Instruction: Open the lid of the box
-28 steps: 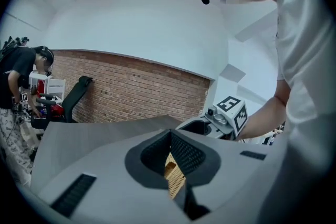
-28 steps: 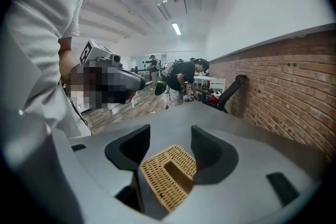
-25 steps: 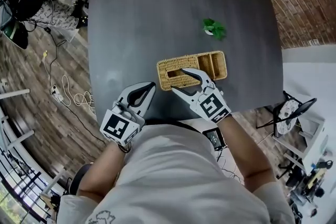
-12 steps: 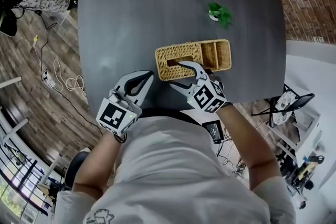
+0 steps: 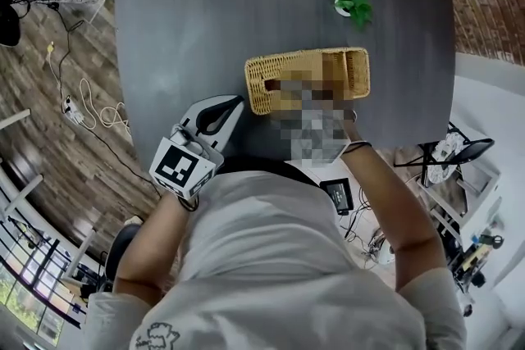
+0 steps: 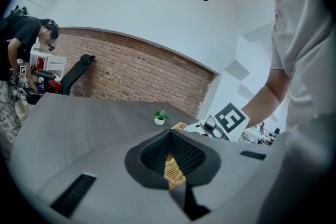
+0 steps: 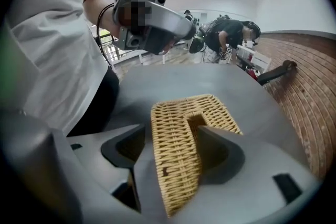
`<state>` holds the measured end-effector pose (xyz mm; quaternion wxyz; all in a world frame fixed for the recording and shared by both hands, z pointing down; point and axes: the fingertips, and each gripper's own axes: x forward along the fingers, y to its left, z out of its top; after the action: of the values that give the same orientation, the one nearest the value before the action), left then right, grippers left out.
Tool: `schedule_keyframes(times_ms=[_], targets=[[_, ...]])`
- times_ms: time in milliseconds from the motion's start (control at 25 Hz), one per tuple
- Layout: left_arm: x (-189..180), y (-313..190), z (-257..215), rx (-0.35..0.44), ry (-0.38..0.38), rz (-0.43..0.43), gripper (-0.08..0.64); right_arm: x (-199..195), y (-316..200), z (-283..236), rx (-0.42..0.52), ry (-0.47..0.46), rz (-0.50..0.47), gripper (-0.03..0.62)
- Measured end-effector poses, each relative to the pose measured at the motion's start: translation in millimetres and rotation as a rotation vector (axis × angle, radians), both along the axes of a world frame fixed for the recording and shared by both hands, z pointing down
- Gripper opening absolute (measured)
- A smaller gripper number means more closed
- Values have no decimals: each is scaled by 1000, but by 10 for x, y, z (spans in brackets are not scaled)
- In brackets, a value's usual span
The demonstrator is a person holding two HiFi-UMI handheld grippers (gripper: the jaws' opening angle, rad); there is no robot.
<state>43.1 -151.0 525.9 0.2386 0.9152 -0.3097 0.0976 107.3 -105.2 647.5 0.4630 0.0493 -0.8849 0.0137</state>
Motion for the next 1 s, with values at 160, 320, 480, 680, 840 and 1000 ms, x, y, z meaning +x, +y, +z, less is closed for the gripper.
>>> schedule_keyframes(times_ms=[160, 320, 480, 680, 840, 1000], targets=[[14, -16, 40, -13, 3, -7, 11, 28, -7, 77, 16, 40, -33, 313], [10, -29, 64, -18, 1, -13, 11, 35, -53, 108, 40, 46, -59, 278], [-24, -24, 55, -18, -4, -24, 11, 27, -44, 110, 24, 50, -83, 270], [-55, -15, 6, -20, -1, -46, 11, 33, -44, 10, -9, 33, -85, 267], [-66, -42, -51, -13, 5, -63, 11, 20, -56, -175, -11, 25, -115, 239], [-57, -68, -123, -2, 8, -69, 11, 10, -79, -378, -18, 19, -149, 215]])
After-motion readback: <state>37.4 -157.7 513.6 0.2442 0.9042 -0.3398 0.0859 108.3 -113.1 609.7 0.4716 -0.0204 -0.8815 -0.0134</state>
